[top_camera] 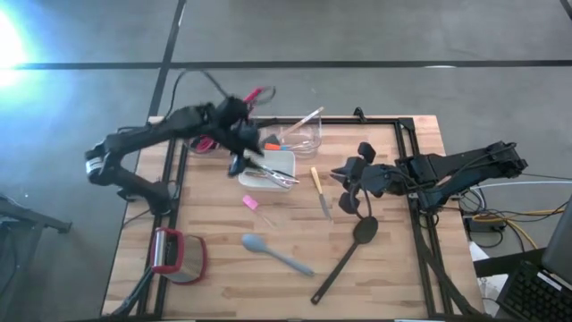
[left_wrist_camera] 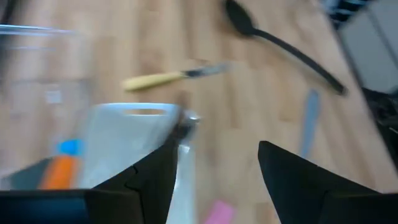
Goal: Pick & Place Kitchen Items
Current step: Put the gray serving spoon into the left transparent bin
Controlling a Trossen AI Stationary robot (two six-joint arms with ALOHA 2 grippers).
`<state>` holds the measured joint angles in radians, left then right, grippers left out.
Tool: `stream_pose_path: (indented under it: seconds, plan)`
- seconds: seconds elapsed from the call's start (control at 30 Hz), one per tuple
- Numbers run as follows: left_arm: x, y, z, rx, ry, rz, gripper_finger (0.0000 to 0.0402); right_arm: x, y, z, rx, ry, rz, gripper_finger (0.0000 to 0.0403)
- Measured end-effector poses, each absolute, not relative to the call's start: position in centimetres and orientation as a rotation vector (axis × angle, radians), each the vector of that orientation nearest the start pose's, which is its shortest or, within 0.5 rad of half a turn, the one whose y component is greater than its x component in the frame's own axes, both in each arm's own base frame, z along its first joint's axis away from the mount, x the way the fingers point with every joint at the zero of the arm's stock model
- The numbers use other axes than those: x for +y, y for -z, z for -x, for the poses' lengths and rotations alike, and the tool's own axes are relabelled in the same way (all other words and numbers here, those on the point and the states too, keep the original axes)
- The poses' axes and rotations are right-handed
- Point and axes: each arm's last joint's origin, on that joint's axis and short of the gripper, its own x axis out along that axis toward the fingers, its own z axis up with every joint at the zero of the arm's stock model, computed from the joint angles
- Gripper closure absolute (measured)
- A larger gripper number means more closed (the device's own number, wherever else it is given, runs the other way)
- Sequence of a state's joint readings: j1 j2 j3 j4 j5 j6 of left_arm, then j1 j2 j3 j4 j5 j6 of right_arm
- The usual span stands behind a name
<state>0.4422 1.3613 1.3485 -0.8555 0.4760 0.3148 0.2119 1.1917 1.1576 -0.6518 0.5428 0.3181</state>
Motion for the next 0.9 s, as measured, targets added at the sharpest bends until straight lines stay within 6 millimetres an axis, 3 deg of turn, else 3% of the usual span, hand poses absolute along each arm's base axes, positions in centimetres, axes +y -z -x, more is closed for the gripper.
stream_pose_path:
  seconds: [0.2,0.47,0.67,0.9]
  plan:
    - [4.2,-31.3,-24.4,0.718,0.33,0.034,0.0172,4.2,-34.4,-23.9,0.541,0.402,-0.117,0.0355]
    - [-3.5,-26.2,-25.1,0.575,0.555,-0.154,0.0172,5.5,-34.7,-23.8,0.492,0.401,-0.117,0.0367]
    - [-7.1,-22.9,-26.4,0.515,0.52,-0.195,0.0172,5.5,-34.7,-23.8,0.481,0.428,-0.108,0.0375]
    - [-9.7,-20.8,-29.2,0.553,0.564,-0.172,0.0172,5.4,-34.7,-23.8,0.481,0.429,-0.106,0.0374]
